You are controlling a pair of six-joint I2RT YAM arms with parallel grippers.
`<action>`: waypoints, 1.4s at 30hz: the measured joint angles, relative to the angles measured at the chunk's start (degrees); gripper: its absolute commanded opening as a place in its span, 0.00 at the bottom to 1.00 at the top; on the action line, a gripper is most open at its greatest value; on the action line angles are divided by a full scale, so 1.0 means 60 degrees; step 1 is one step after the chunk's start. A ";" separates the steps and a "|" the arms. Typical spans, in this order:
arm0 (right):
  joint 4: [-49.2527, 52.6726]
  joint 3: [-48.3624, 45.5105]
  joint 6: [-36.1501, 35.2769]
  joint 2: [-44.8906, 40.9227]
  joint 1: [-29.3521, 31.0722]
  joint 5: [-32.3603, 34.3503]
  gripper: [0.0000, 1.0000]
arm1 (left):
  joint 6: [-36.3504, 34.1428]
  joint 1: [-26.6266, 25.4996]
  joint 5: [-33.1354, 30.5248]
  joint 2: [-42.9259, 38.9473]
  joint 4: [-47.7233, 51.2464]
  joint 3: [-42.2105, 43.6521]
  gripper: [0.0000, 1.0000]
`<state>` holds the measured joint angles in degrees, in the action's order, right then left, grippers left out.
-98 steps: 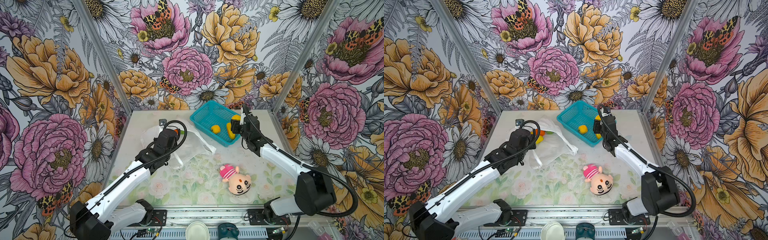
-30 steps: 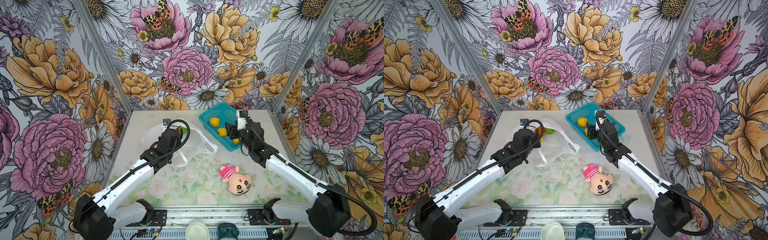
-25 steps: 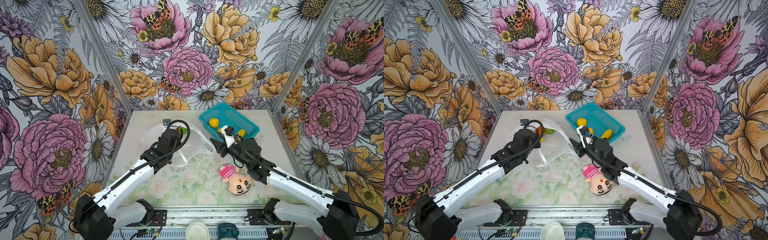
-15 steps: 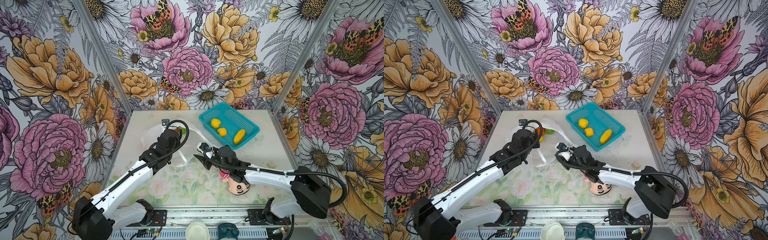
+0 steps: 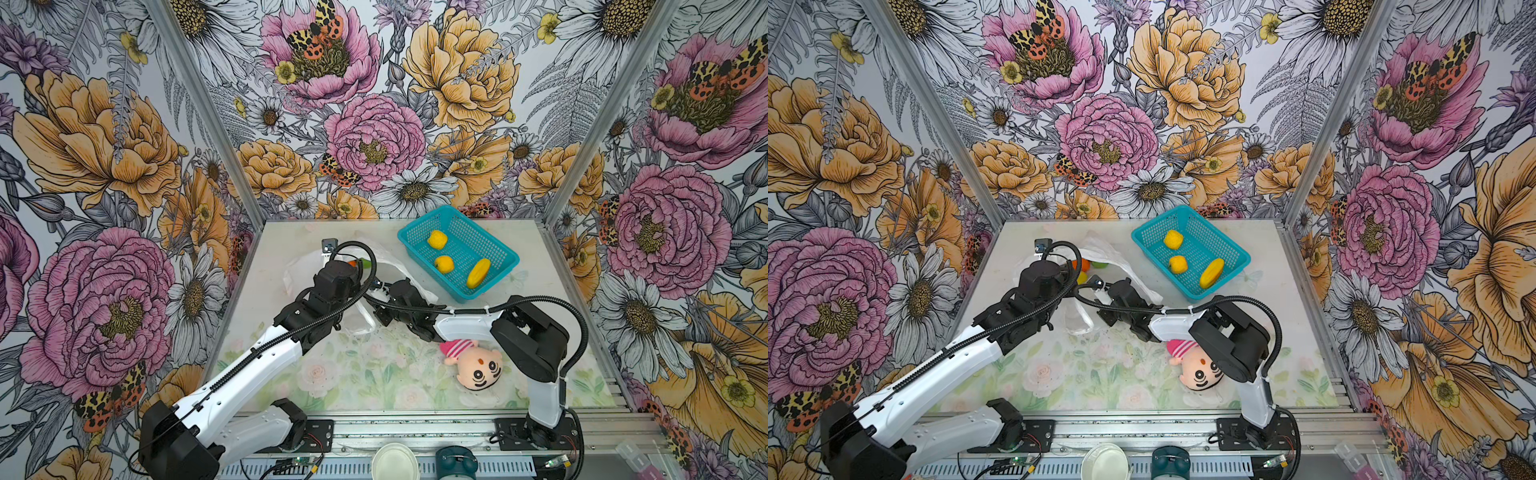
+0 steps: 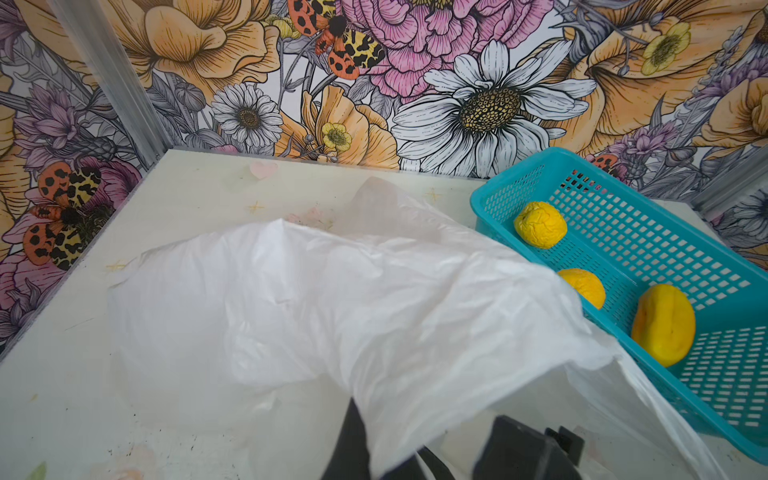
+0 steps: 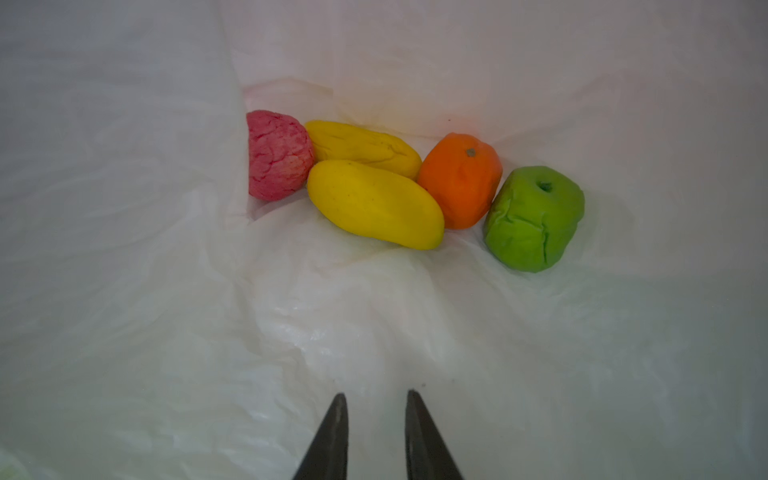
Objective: Untie the knot of the plastic bag and take out the fruit
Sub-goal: 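Grasp the yellow mango with the right gripper while the left pulls the bag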
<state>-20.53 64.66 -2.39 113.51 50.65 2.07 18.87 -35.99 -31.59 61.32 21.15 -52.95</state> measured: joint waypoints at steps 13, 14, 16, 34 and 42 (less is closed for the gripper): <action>0.1177 0.1468 0.0160 0.0929 0.0000 0.1759 0.27 | -0.0401 -0.1009 -0.0532 -0.0943 -0.0051 0.0025 0.00; 0.1173 0.1453 0.0204 0.0929 0.0015 0.1880 0.29 | -0.0474 -0.1147 -0.0583 -0.1031 -0.0076 0.0029 0.00; 0.1035 0.1348 0.0280 0.0925 0.0091 0.2080 0.31 | -0.0576 -0.1359 -0.0692 -0.1198 -0.0098 0.0047 0.00; -0.0667 0.0484 0.2073 0.0871 0.2415 0.1789 0.42 | -0.0707 -0.1497 -0.2073 -0.1545 -0.0353 0.0346 0.00; -0.0302 0.1836 0.2422 0.1330 0.3166 0.2004 0.59 | -0.0637 -0.1453 -0.2499 -0.1996 -0.0200 0.0350 0.00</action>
<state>-22.35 75.68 12.14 121.49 69.65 14.09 15.05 -44.71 -46.59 49.34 19.94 -50.85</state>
